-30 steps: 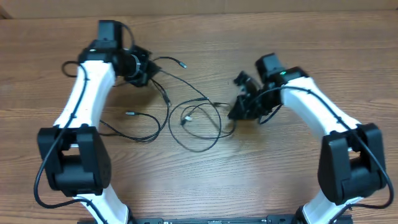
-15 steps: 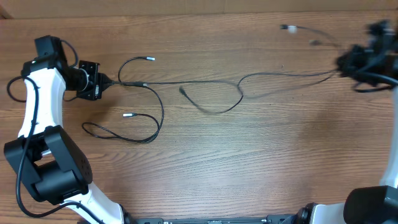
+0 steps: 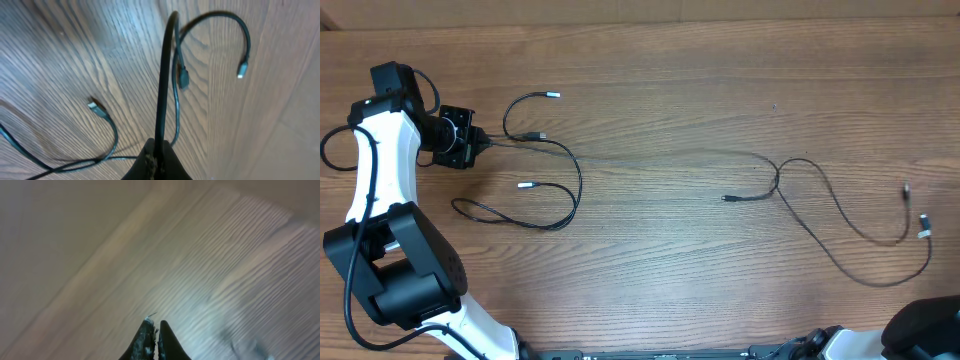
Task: Untangle cables
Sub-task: 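Pull the grippers apart, stretching a cable out to the right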
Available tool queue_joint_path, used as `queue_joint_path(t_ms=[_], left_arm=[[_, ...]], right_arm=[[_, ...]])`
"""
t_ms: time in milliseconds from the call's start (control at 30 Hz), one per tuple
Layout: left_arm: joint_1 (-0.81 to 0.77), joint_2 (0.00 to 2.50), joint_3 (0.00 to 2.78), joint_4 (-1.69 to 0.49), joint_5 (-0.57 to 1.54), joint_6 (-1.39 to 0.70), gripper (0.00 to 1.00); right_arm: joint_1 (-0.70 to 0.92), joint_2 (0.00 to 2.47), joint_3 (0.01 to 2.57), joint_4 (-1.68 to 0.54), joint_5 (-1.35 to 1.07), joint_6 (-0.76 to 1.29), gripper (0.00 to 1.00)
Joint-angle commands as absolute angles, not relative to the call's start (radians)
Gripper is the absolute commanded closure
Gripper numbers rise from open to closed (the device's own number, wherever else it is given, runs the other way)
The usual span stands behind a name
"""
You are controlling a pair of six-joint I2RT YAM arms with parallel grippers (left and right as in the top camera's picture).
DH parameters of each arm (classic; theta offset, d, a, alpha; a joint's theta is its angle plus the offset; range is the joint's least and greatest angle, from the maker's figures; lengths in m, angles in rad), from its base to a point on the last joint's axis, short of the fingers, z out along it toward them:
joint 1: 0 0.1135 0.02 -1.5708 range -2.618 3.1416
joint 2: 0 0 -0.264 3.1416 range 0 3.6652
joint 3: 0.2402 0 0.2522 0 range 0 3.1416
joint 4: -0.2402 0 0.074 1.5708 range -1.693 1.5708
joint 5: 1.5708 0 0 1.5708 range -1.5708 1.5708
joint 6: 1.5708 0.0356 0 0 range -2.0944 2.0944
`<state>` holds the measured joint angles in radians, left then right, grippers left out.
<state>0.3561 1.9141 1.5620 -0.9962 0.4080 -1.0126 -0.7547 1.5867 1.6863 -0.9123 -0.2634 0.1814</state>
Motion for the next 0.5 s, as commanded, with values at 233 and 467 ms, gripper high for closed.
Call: queue_joint_path(t_ms=[233,467], left_arm=[[0.352,1.909,1.560,-1.024,0.263,-0.991,0.96],[0.302,1.909,1.560,-1.023,0.260,-0.991,0.96]], right_arm=[[-0.812,1.579,1.703,-0.802,-0.185,0.190,0.96],[-0.712,1.581,1.688,-0.923,-0.292,0.190,0.74]])
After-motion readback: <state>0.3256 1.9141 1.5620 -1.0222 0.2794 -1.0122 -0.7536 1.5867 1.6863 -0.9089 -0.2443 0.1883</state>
